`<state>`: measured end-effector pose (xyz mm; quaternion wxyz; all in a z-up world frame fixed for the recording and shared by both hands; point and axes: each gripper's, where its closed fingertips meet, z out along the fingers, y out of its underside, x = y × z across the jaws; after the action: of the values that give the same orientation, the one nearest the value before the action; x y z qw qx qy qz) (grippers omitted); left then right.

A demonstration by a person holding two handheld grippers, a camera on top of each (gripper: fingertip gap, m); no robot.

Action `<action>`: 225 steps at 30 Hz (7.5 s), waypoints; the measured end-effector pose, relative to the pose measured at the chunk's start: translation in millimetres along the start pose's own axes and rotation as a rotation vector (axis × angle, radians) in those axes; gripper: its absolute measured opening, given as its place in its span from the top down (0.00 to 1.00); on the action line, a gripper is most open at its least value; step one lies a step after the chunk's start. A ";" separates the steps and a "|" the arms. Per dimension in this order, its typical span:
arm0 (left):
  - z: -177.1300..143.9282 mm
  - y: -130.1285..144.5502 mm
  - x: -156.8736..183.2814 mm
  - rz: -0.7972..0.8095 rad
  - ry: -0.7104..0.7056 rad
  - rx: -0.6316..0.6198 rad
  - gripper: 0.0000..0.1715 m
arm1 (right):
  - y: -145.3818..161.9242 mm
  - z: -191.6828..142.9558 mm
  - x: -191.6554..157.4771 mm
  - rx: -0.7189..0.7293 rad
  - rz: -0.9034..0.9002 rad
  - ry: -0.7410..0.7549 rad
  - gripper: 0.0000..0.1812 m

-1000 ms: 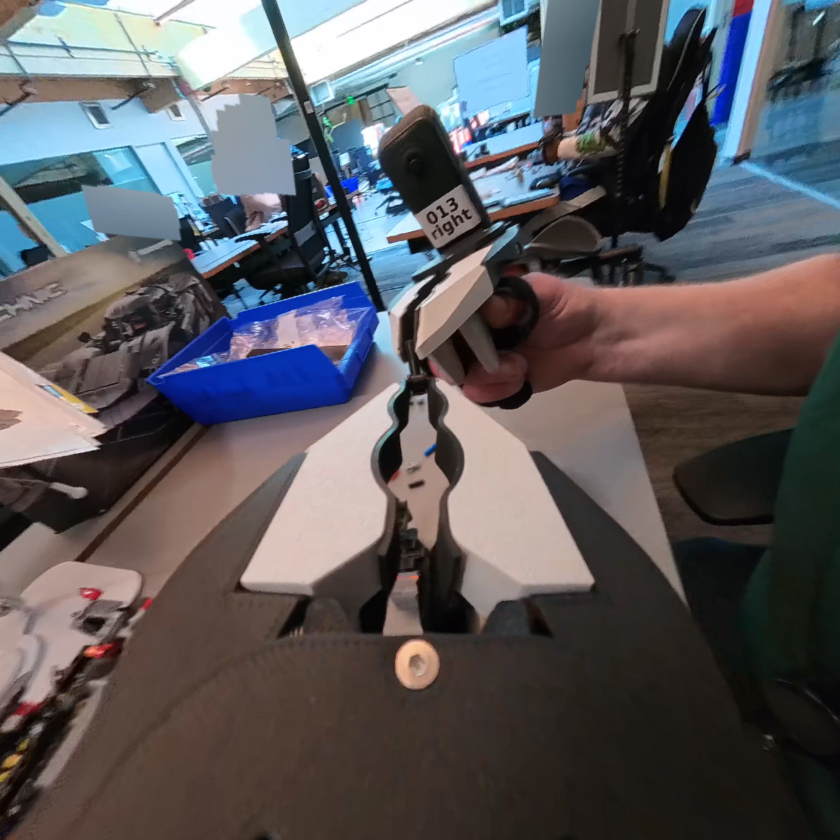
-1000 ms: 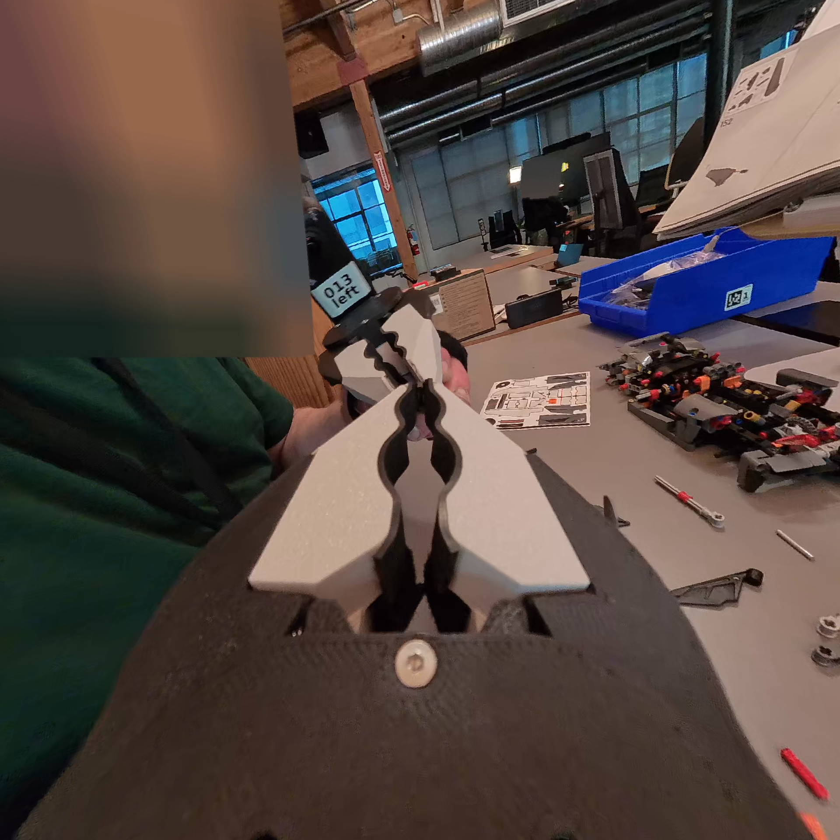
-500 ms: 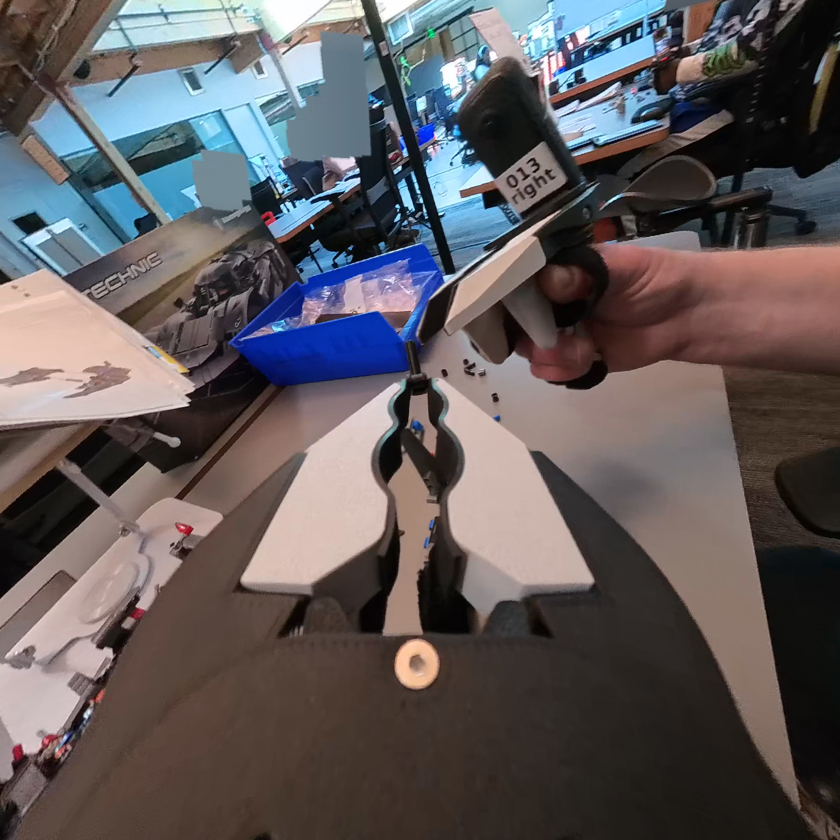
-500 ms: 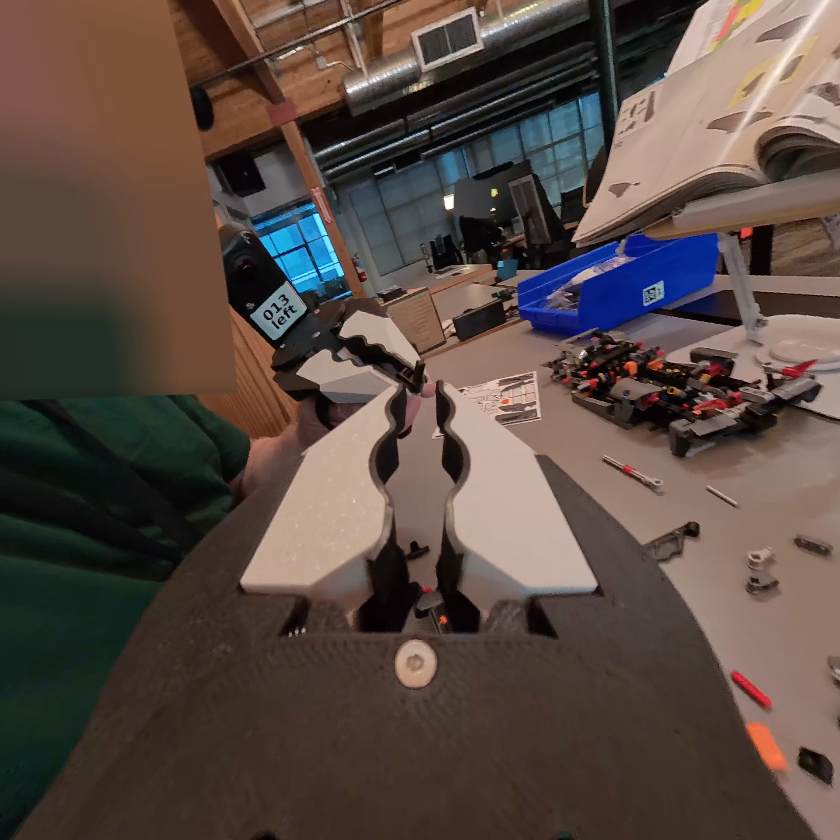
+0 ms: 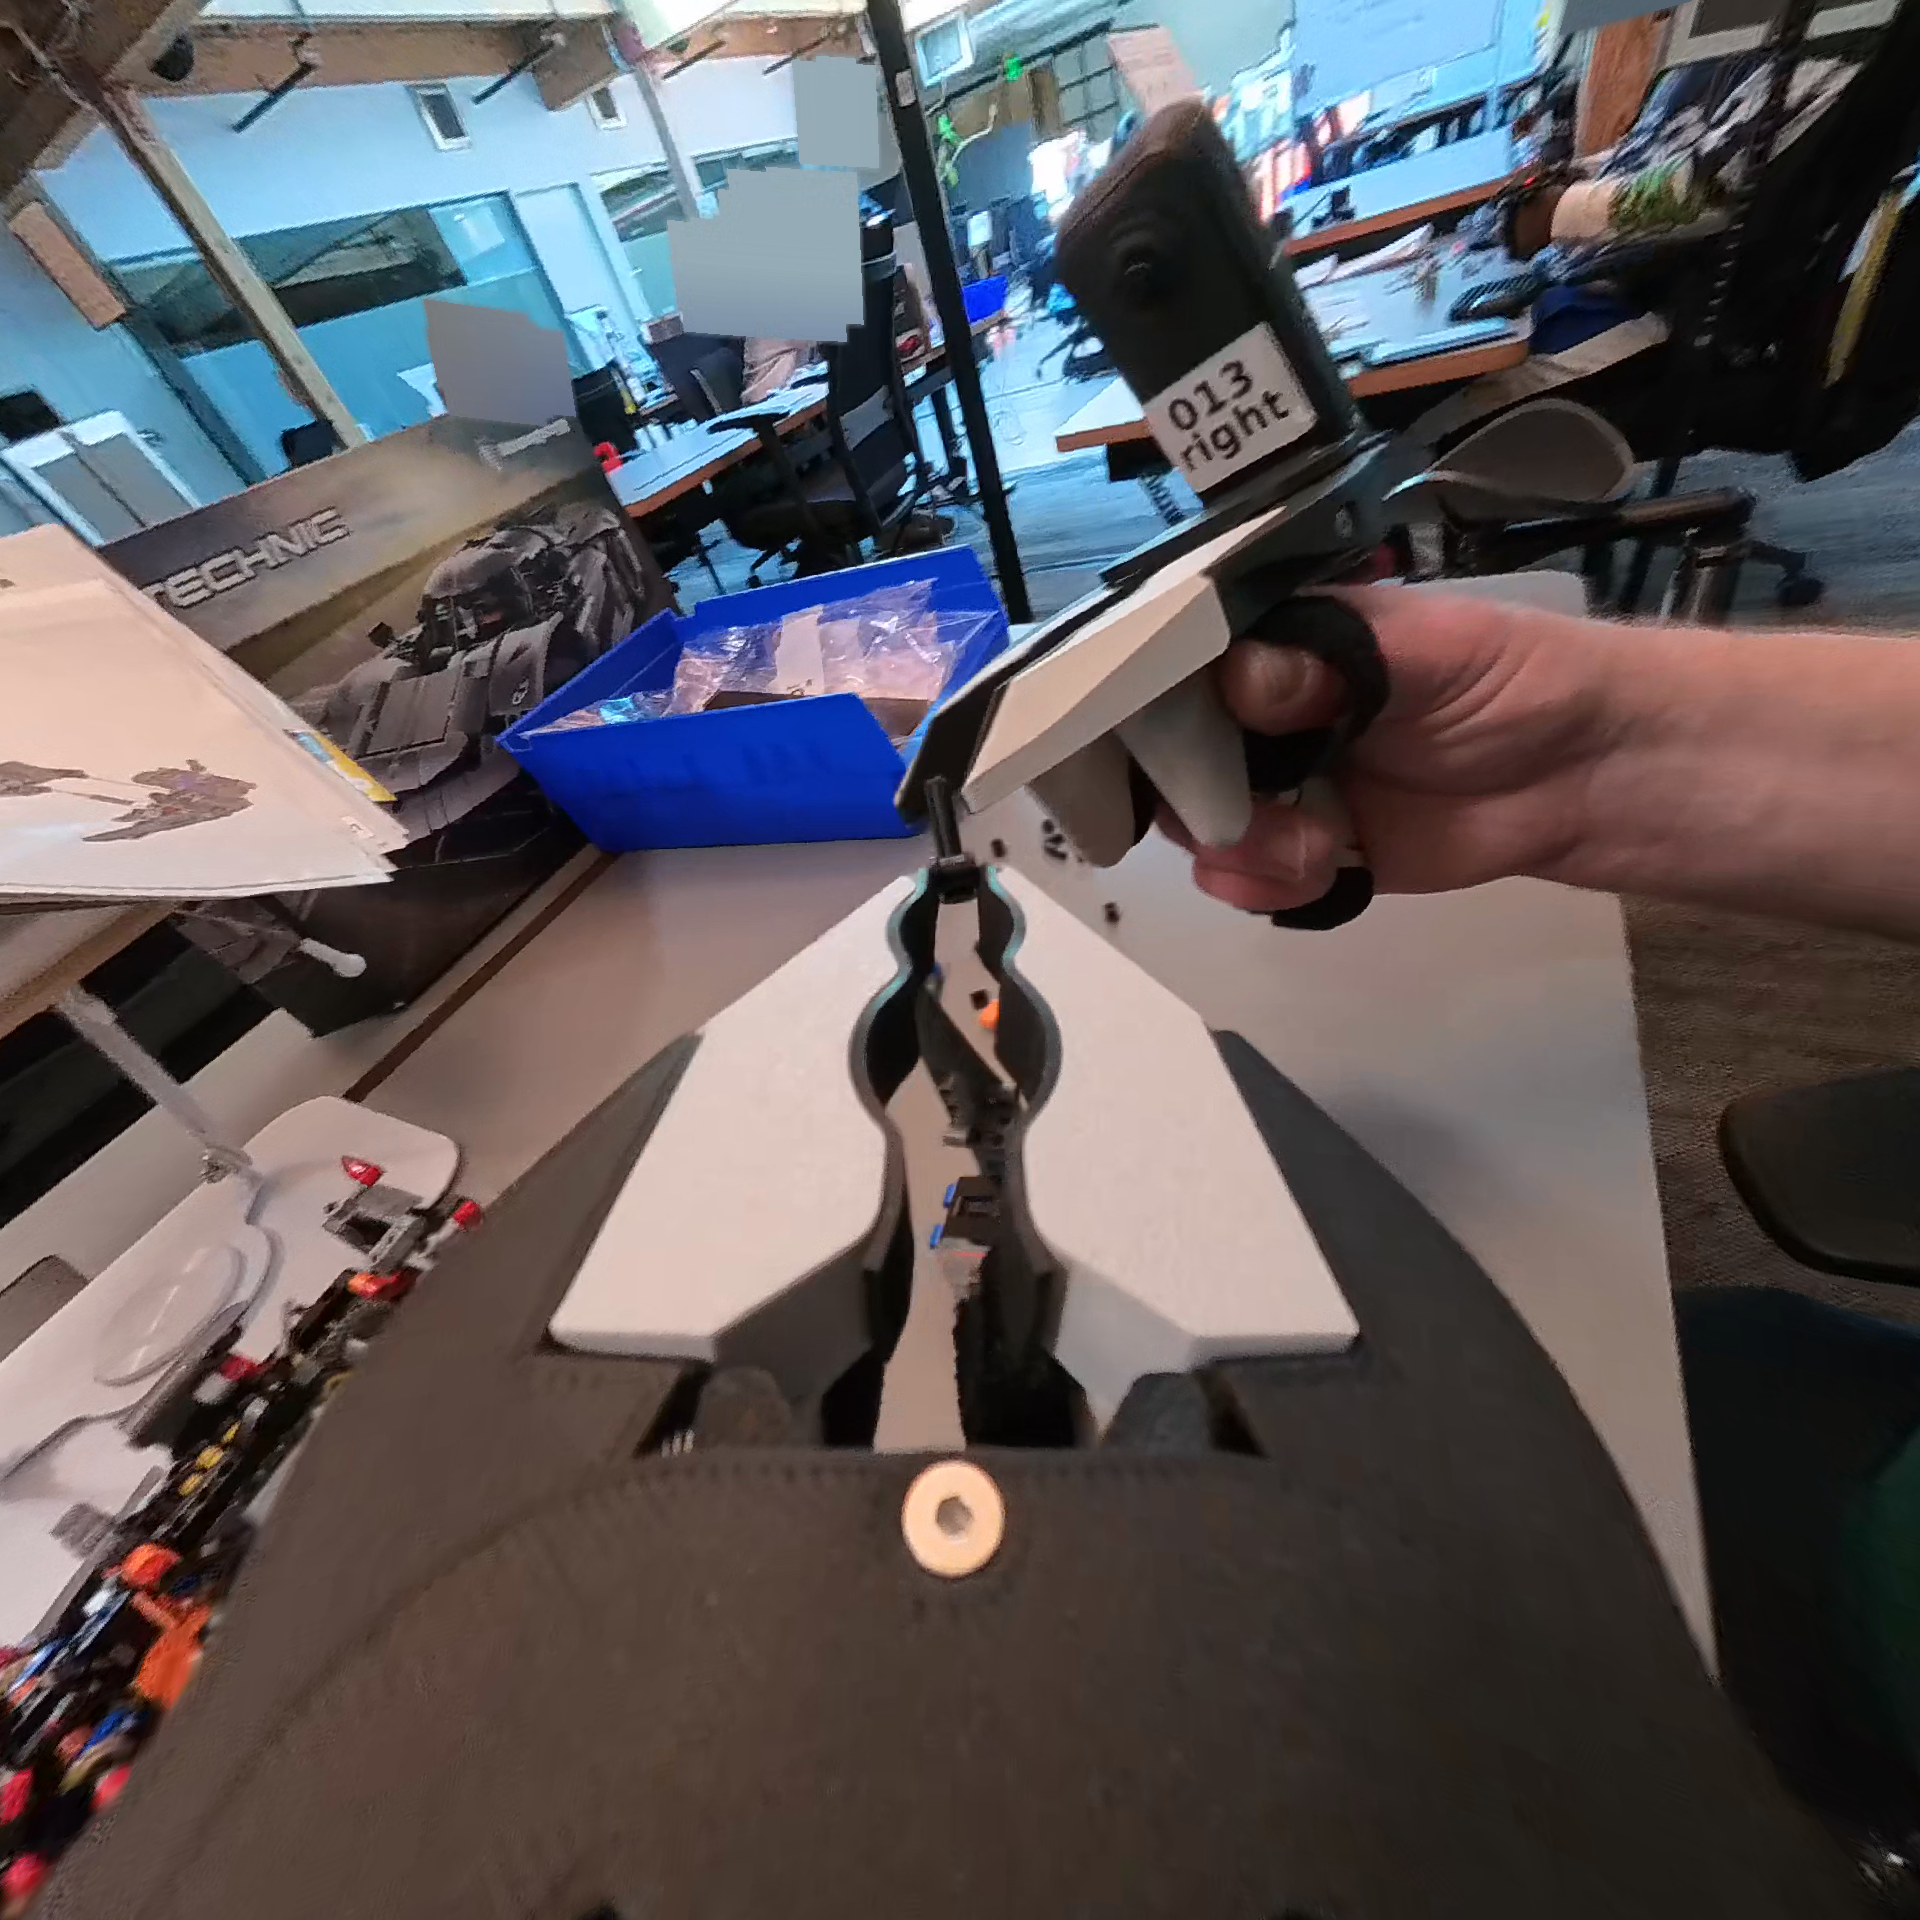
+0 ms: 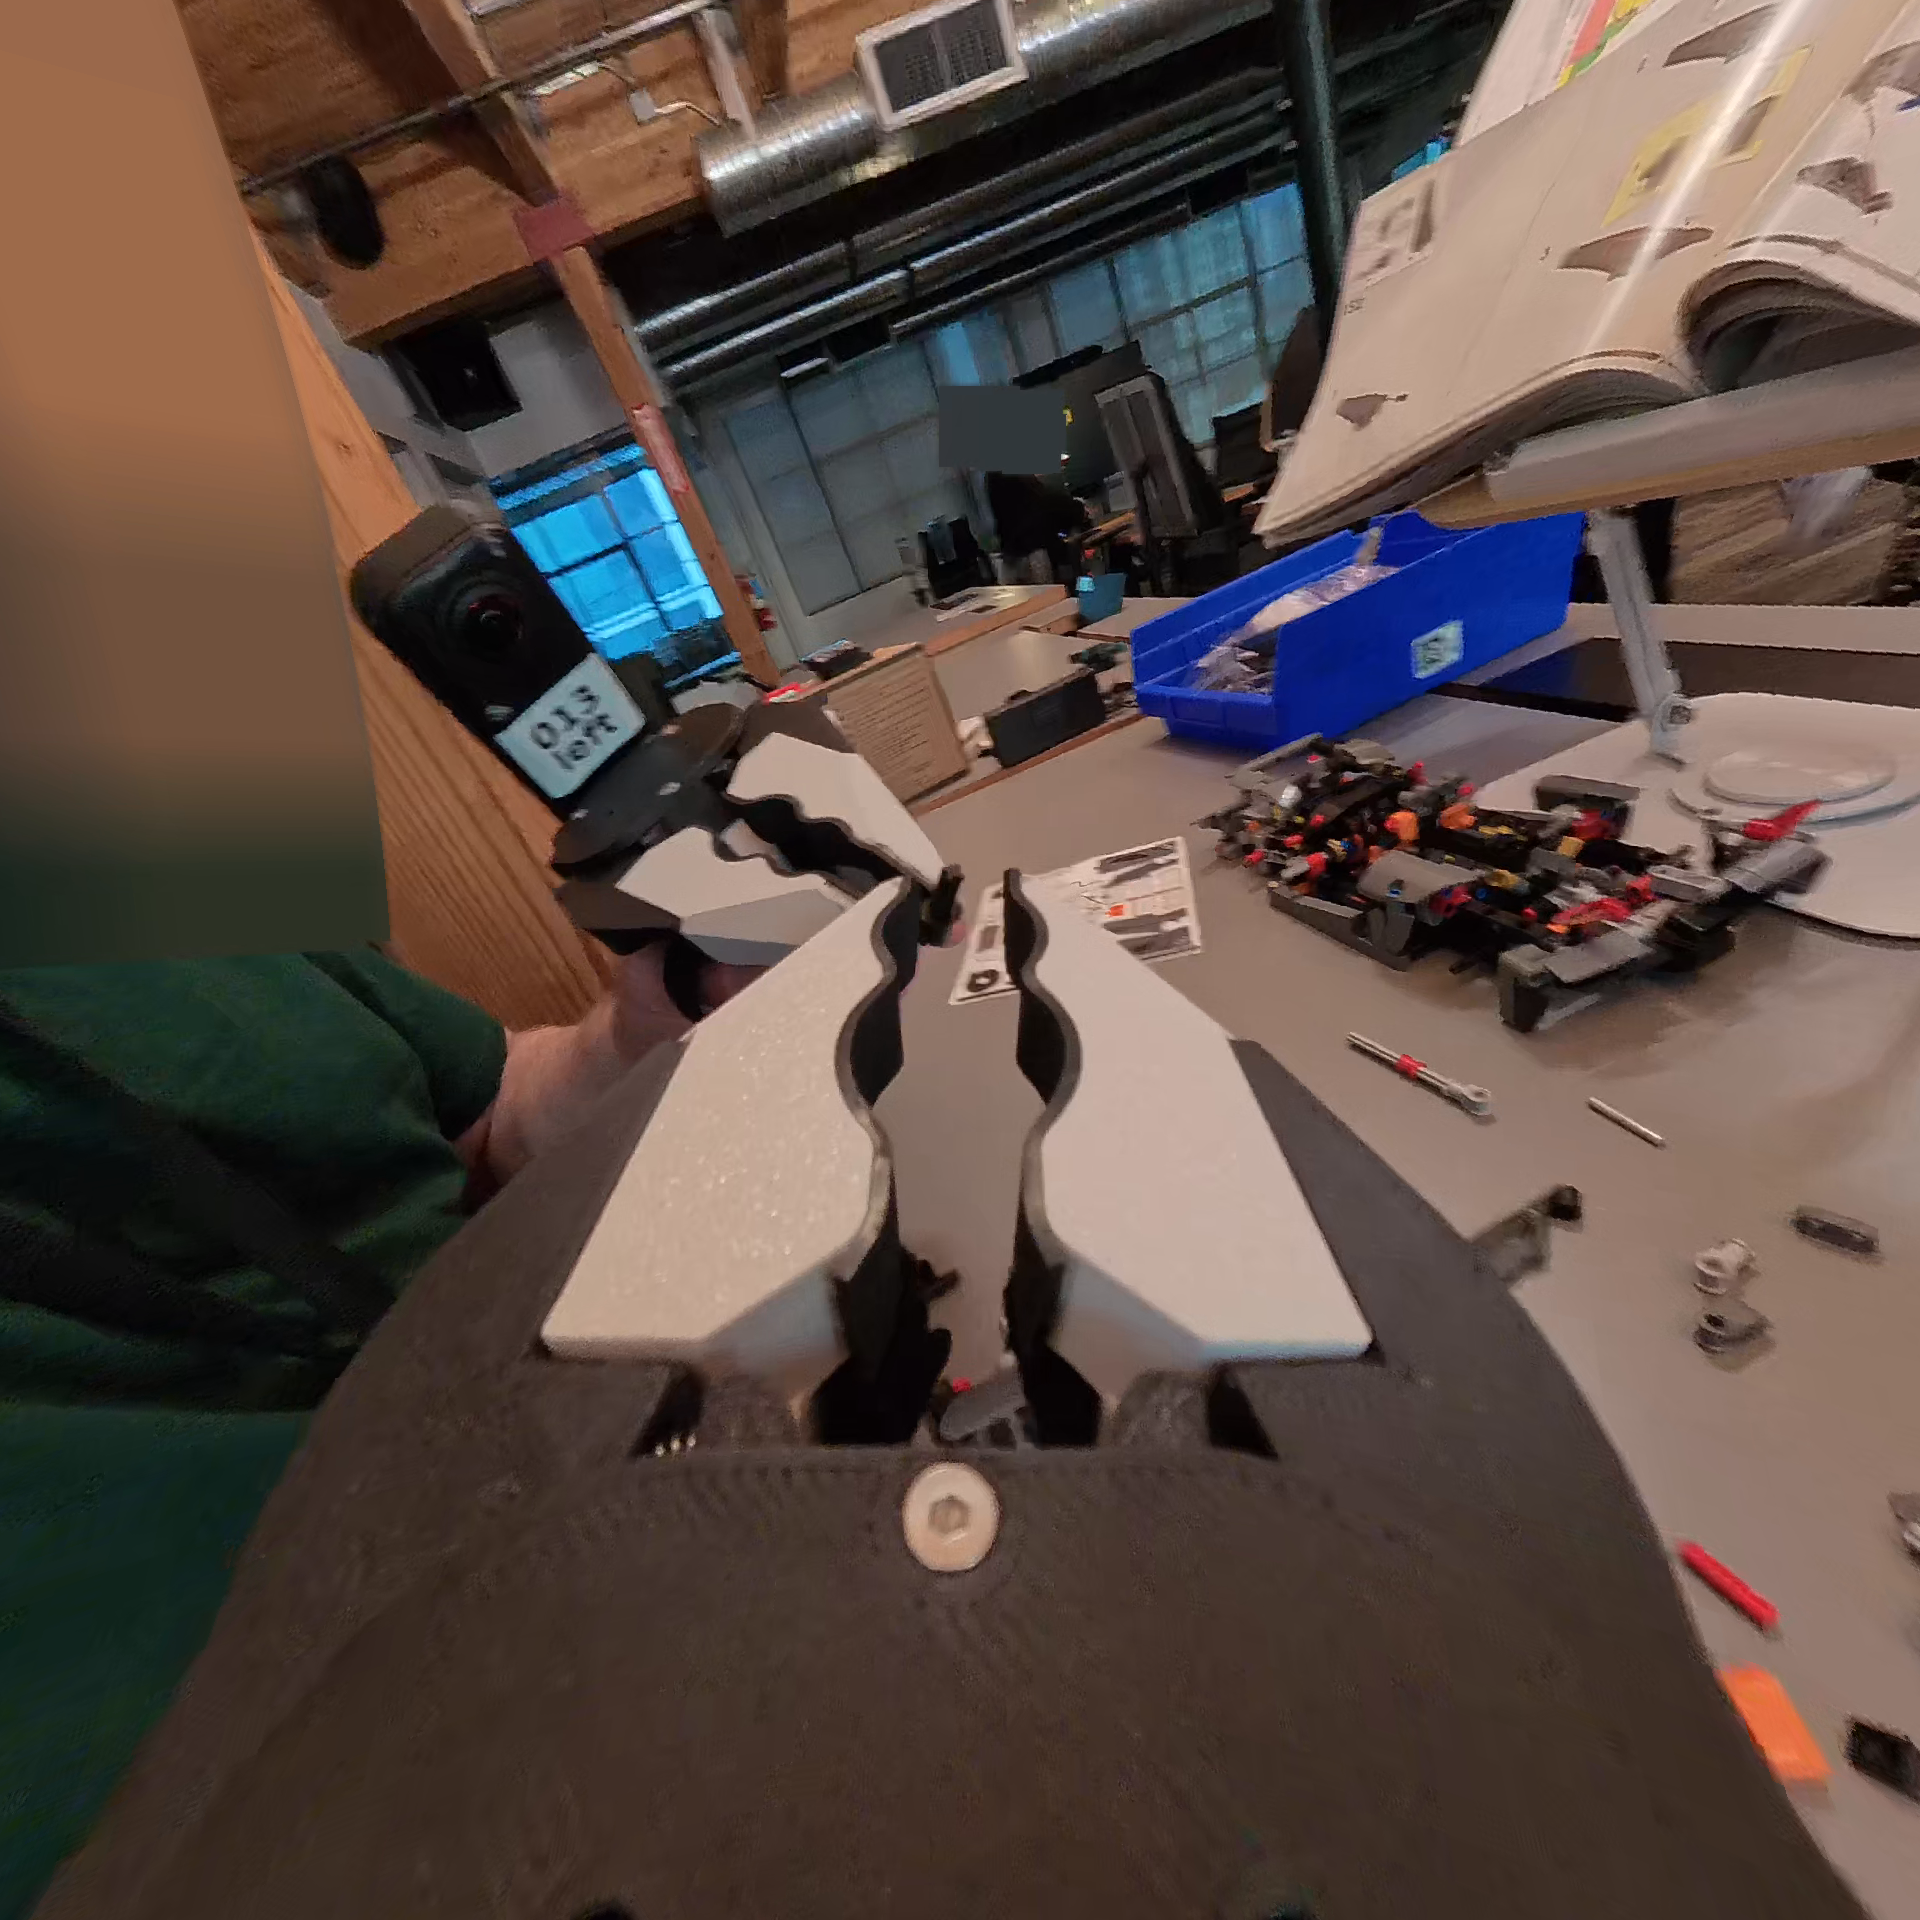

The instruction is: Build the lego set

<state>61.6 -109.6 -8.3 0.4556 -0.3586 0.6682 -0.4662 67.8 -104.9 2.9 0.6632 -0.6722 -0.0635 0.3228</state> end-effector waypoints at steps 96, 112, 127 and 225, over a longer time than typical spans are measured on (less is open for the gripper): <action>-0.5 10.4 34.8 0.524 0.110 0.020 0.90 | 29.4 -23.2 -13.5 0.052 0.360 0.035 1.00; 3.3 39.6 27.6 0.539 0.174 -0.043 0.96 | 51.9 -7.1 11.0 -0.012 0.449 0.058 0.98; 14.3 36.2 13.6 -0.439 0.319 0.037 0.97 | 50.4 -4.2 14.5 -0.438 -0.678 0.796 0.95; 58.0 127.9 10.9 -0.145 0.437 -0.308 0.94 | 113.6 -25.1 84.9 -0.392 -0.259 0.904 0.97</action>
<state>105.8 -97.2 -141.5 0.2061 -0.3613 0.7864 -0.4567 108.4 -95.4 -135.0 0.5204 -0.8432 0.0875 -0.1031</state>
